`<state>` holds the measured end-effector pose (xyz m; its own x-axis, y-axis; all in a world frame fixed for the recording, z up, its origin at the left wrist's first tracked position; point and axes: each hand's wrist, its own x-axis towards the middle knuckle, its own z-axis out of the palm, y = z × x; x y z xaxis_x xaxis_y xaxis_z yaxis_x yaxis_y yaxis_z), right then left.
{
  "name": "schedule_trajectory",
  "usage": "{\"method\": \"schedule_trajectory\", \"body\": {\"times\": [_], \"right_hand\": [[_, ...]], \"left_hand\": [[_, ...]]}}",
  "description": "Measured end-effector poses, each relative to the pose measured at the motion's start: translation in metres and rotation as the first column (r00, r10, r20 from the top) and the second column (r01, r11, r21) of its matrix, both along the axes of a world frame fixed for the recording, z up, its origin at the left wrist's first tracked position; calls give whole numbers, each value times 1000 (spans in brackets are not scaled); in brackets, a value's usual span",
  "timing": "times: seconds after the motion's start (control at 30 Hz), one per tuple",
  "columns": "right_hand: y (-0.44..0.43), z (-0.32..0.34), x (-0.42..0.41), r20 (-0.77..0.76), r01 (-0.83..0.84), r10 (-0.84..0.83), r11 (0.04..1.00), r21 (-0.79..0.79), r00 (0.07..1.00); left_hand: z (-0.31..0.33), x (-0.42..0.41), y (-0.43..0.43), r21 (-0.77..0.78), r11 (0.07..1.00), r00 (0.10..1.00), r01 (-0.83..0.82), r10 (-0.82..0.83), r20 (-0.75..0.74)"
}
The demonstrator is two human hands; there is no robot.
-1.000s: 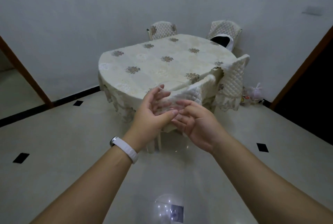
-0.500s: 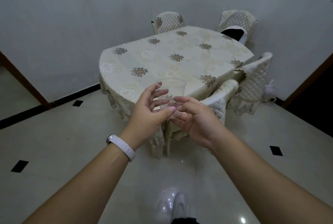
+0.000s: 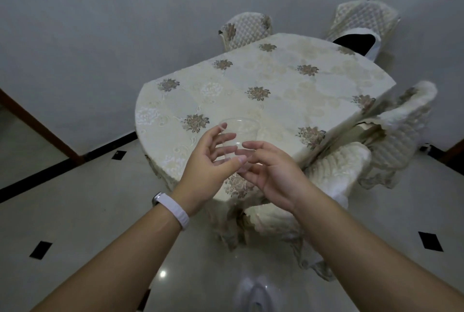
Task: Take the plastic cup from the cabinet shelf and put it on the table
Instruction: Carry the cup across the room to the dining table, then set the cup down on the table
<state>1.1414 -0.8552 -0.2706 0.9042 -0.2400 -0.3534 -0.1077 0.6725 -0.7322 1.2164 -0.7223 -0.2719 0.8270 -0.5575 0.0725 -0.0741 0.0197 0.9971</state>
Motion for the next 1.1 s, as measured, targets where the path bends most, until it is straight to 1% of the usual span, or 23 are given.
{"method": "schedule_trajectory", "body": {"times": [0.2,0.5,0.7,0.87,1.0,1.1], "right_hand": [[-29,0,44,16,-34,35,999,-18,999],[-41,-22,99,-57,-11,6,997,-80,998],[-36,-31,152,-110,83,-99,987,-140,989],[-26,-38,205,-147,159,-184,973,-167,972],[-18,-49,240,-169,224,-266,947,-231,949],[-14,-57,256,-185,236,-309,913,-332,933]], "left_hand": [[1,43,-28,12,1000,1000,-21,21,1],[-22,108,-44,41,999,999,28,-26,-42],[-40,174,-47,32,987,986,157,-154,-69],[-49,242,-45,39,957,955,286,-282,-89],[-60,288,-44,50,924,924,378,-373,-90],[-70,311,-47,49,902,900,430,-423,-105]]}}
